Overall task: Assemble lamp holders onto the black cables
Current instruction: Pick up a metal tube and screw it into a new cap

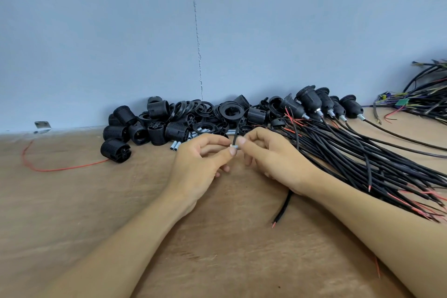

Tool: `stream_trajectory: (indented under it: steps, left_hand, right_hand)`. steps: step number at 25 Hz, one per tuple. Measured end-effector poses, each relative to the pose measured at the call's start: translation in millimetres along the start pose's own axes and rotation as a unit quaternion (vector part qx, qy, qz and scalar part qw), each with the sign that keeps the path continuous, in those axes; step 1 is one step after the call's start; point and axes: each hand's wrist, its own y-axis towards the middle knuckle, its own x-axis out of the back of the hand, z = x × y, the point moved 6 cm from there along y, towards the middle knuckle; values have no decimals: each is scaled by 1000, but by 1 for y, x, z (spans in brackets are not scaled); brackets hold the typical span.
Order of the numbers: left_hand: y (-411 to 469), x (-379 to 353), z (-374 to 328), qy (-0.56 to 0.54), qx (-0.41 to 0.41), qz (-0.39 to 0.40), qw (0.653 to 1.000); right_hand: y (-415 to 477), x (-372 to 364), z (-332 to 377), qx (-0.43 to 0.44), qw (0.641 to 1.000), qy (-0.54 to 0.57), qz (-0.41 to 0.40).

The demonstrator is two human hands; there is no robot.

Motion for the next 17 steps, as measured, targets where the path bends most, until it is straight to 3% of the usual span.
stream_trajectory:
  steps: [3,8,14,17]
  left_hand:
    - [-2,-1,-2,8,-10,2,1000]
    - [-2,-2,-5,28,-35,2,999]
    - [6,6,0,196,-45,-56,978]
    - [13,4,-1,304,-73,-57,948]
  right_hand:
    - [-3,0,1,21,999,-13,21]
    - [-2,-1,0,-17,1000,-2,9]
    - [-1,2,-1,-33,999,27,-25]
    - [0,9,-2,-30,994,-41,-94]
